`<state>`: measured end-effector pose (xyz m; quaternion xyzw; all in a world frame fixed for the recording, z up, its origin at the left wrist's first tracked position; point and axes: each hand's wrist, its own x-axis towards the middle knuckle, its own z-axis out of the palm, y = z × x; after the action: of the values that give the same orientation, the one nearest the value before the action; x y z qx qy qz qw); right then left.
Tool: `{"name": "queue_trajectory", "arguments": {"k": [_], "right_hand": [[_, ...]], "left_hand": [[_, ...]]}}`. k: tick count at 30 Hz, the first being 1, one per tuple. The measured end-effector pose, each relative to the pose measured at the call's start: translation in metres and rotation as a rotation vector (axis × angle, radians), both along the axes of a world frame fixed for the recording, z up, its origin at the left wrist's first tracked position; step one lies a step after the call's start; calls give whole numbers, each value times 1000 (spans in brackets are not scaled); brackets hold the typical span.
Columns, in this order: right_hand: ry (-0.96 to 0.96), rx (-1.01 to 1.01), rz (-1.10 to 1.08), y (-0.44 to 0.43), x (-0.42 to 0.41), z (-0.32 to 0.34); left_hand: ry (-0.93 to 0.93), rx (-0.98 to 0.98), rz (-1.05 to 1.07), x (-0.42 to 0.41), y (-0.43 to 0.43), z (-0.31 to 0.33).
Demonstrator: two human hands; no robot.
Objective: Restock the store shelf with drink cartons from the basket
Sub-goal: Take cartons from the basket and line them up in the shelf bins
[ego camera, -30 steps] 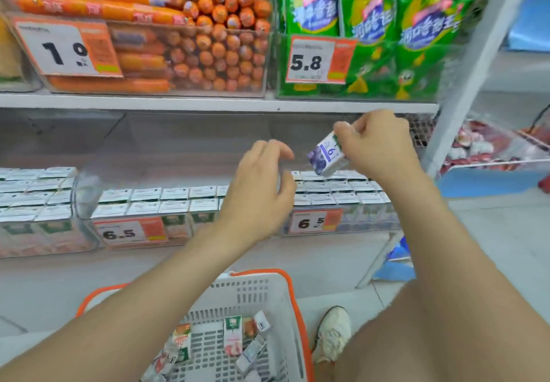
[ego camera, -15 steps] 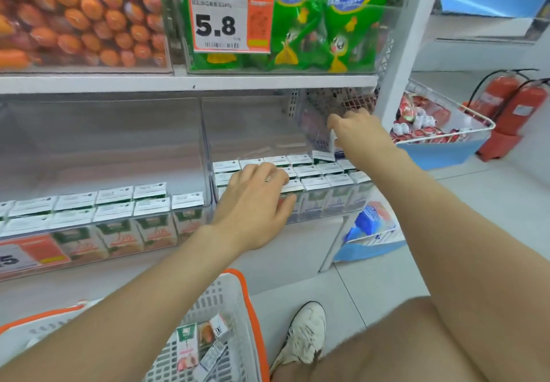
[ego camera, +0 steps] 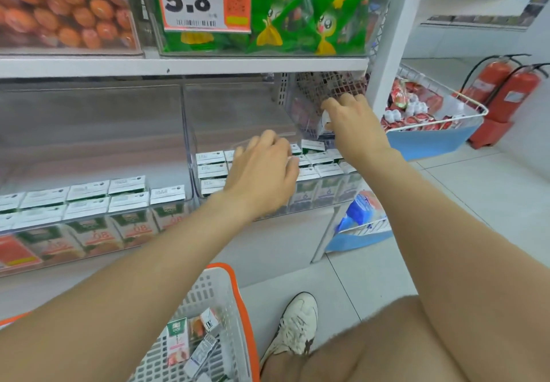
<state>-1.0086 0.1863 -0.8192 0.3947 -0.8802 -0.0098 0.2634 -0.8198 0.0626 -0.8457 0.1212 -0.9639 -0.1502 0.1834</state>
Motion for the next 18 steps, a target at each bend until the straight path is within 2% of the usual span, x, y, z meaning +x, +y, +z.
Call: {"name": "queue_trajectory", "arguments": {"k": [3, 6, 9, 12, 16, 18], "right_hand": [[7, -50, 27, 9, 1, -3], [-6, -80, 58, 20, -2, -5], [-3, -35, 89, 25, -5, -10], [-31, 71, 95, 21, -11, -17], [-284, 255, 34, 10, -9, -18], [-395, 278, -1, 5, -6, -17]], "left_hand": [[-61, -3, -112, -46, 0, 10], [-173, -60, -125, -87, -1, 7], [-338, 14, -79, -107, -5, 5], [-370, 106, -19, -112, -16, 4], [-390, 157, -64, -109, -26, 4], [-423, 154, -124, -107, -27, 5]]}}
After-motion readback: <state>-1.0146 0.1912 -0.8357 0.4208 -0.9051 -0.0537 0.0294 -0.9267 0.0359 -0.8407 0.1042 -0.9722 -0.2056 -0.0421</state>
